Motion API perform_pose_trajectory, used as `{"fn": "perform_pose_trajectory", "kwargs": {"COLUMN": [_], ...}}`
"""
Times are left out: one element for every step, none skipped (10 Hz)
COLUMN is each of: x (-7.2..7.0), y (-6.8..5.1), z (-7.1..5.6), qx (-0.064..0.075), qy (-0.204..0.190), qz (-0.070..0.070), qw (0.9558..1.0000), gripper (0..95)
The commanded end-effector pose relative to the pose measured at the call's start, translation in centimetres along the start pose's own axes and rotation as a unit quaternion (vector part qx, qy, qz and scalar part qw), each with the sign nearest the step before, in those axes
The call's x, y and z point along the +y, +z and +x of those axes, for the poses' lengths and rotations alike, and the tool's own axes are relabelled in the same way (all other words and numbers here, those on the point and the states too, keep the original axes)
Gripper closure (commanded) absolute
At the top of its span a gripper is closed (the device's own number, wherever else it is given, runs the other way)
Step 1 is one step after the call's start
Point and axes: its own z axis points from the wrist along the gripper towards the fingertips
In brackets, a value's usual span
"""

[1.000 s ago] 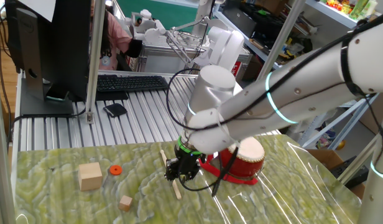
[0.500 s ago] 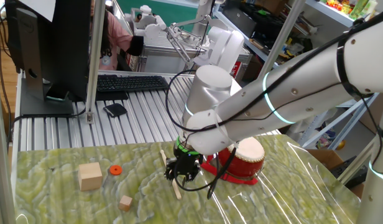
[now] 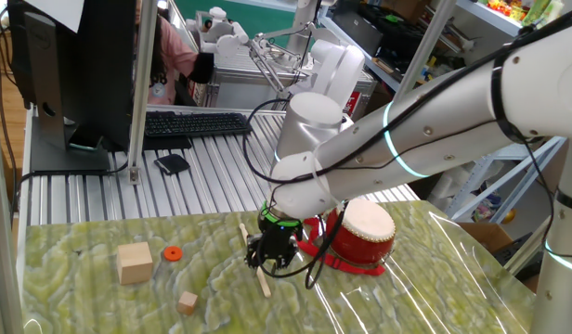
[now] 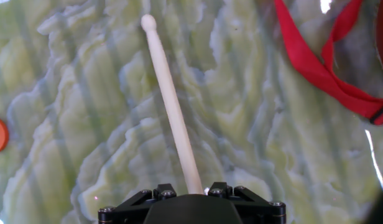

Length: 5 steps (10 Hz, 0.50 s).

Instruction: Play the drum

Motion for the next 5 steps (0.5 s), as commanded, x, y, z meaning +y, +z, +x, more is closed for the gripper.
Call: {"fn": "perform_pose_trajectory", "kwargs": {"x": [0.04,0.04,0.04,0.04,0.04], "y": [-0.04,-0.04,-0.04,-0.04,-0.04], "z": [0.05,0.05,0.05,0.05,0.05], "qx": [0.002,0.002,0.002,0.003,0.002], "qy": [-0.015,-0.023,-0.033,-0.038,-0.041], "qz": [-0.001,-0.001,-0.001,-0.001,-0.002], "qw": [0.9999,0.9997,0.9995,0.9993,0.9991], "gripper": [57.0,57.0,57.0,57.0,57.0]}}
